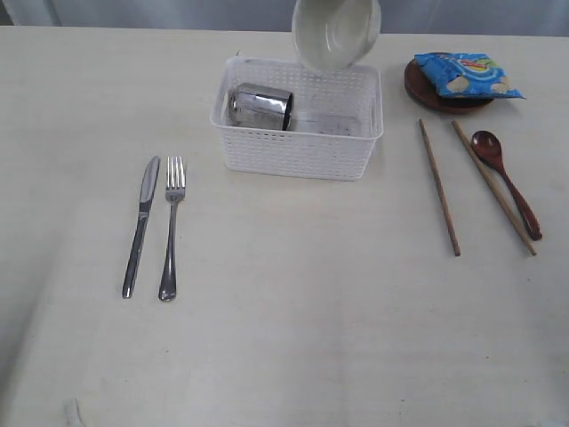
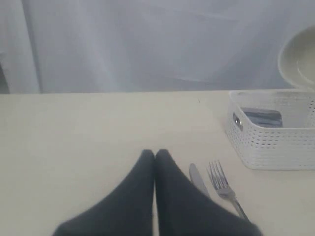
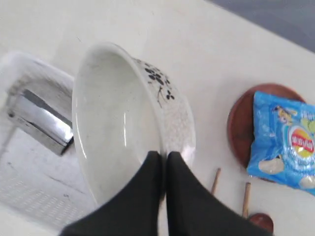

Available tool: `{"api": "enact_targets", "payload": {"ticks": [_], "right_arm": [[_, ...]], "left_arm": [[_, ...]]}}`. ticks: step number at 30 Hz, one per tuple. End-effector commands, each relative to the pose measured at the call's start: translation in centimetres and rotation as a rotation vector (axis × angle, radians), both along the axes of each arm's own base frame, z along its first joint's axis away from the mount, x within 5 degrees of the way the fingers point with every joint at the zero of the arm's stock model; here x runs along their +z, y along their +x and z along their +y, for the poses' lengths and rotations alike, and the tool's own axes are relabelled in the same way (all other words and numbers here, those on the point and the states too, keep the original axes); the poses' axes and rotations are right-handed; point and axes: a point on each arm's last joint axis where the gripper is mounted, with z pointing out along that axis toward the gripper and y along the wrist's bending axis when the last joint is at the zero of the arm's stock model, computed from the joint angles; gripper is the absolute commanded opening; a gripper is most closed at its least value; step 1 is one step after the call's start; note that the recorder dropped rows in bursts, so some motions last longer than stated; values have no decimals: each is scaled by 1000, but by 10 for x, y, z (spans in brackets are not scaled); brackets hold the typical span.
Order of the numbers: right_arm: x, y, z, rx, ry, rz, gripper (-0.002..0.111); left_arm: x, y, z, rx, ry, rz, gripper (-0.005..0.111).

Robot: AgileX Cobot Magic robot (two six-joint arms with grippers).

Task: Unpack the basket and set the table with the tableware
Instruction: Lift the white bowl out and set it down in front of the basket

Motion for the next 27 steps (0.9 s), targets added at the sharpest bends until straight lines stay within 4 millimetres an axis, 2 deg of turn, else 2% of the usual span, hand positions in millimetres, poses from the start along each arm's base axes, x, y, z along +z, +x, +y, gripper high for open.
{"api": "enact_targets", "payload": {"ticks": [1, 5, 7, 12, 19, 24, 27], "right_arm": [[42, -13, -17, 69, 195, -14, -1], [52, -21, -31, 156, 405, 57, -1], [44, -24, -40, 173, 439, 100, -1], [0, -42, -51, 175, 408, 262, -1], [-55, -87, -36, 303, 598, 511, -1], [-96, -110, -39, 298, 579, 654, -1], [-111, -121, -40, 288, 586, 708, -1]], "left_arm": [[0, 0, 0, -1, -5, -11, 0], [0, 0, 0, -1, -5, -11, 0], [0, 0, 0, -1, -5, -11, 0], [0, 0, 0, -1, -5, -11, 0], [0, 0, 0, -1, -5, -11, 0], [0, 0, 0, -1, -5, -11, 0], [0, 0, 0, -1, -5, -11, 0]]}}
